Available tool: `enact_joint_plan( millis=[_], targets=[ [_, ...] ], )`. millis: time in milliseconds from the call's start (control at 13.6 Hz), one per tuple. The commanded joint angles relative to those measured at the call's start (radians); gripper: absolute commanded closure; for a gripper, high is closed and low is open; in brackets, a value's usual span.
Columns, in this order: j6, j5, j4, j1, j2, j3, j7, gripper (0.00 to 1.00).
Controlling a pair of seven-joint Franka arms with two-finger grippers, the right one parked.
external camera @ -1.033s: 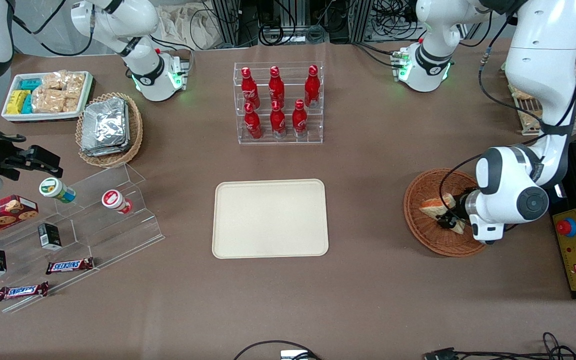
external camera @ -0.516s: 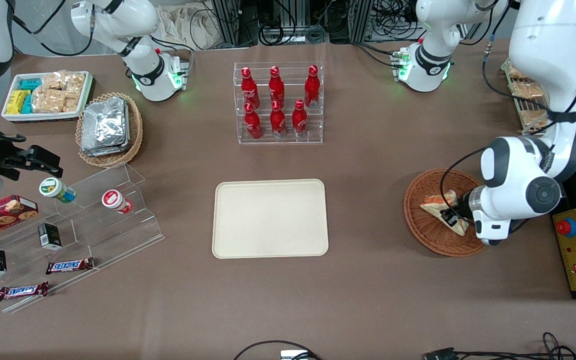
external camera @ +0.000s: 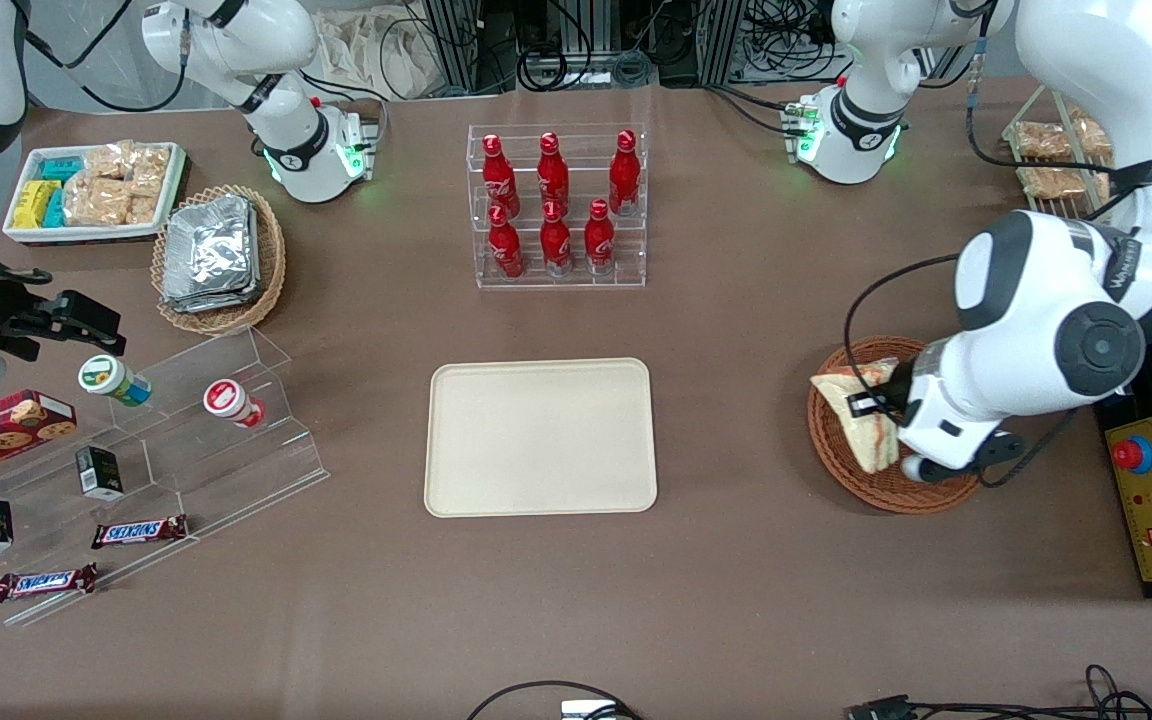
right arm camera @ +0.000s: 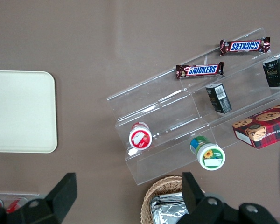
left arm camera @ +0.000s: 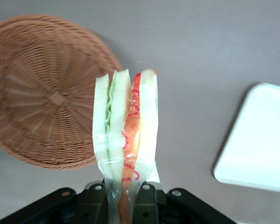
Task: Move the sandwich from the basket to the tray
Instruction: 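Lift the gripped sandwich up out of the wicker basket, then carry the sandwich with the left gripper over to the cream tray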
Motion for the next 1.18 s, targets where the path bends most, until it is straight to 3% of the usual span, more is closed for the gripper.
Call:
enact_joint_plan(
  millis=[0, 443, 738, 1107],
  targets=[
    [-0.025, 0.009, 0.119, -0.079, 0.096, -0.013, 0.032, 1.00],
    [0.000, 0.036, 0.294, -0.288, 0.295, -0.011, -0.038, 0.98],
    [0.087, 0.040, 0.286, -0.353, 0.384, -0.011, -0.051, 0.91],
    [0.224, 0.116, 0.285, -0.417, 0.501, -0.008, -0.111, 0.87]
  ],
)
